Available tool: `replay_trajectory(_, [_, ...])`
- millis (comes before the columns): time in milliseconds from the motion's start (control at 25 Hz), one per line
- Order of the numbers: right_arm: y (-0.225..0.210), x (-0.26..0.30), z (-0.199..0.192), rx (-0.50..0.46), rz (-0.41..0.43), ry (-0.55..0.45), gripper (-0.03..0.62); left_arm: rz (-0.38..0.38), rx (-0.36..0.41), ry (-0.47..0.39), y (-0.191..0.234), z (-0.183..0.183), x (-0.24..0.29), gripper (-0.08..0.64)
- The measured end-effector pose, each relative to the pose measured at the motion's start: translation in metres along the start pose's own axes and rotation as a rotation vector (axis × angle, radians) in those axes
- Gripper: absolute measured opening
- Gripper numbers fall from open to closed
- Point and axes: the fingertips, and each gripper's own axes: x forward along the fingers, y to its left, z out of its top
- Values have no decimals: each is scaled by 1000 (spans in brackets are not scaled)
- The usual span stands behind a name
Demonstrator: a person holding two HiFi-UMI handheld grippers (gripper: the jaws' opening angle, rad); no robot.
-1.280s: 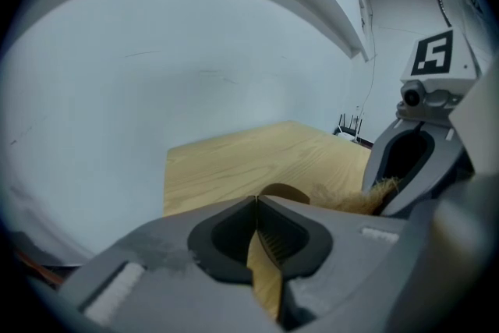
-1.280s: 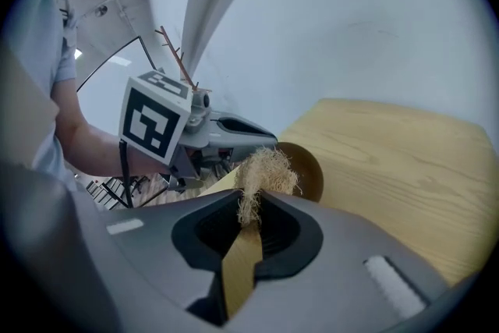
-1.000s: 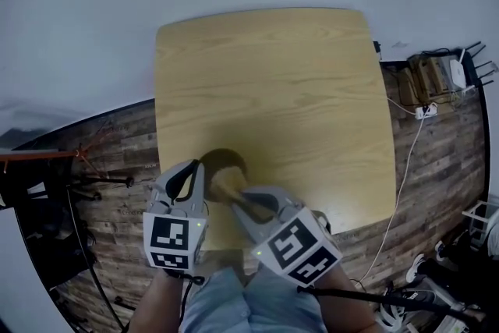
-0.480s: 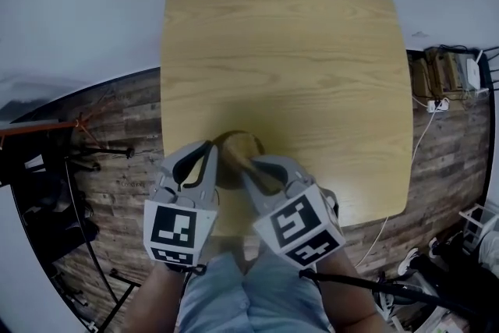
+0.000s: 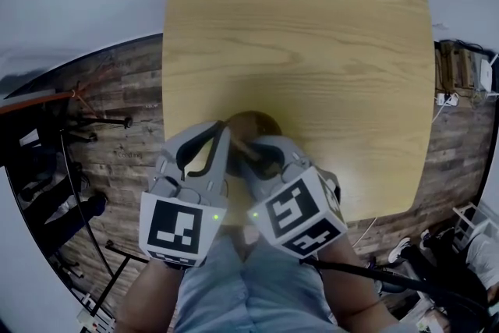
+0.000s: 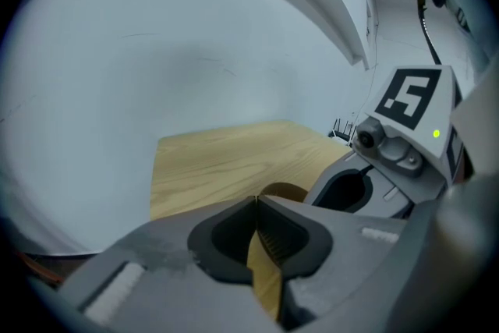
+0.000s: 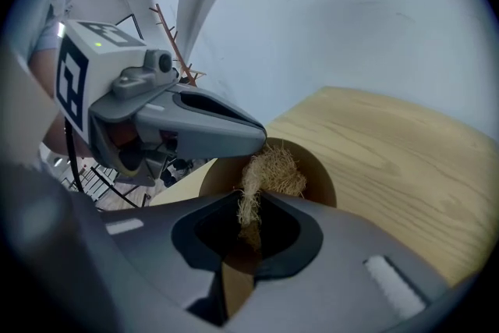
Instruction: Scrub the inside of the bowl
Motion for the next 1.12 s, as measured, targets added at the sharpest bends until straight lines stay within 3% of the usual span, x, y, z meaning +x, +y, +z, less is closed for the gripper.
replay_trajectory(440, [23,-4,0,-30,118,41,43,3,-3,16,8,-4,5,28])
replay_trajectory(680, [41,-30,1,-27,166,-3,43,24,100,-11,13,3,2,28])
replay_trajectory(920, [44,-54,2,-37,88,-41,43,59,144,-21,16,13,-7,28])
replay_trajectory(1120, [42,-64,4,-51,11,-54,43,75,137,-10,16,5,-13,28])
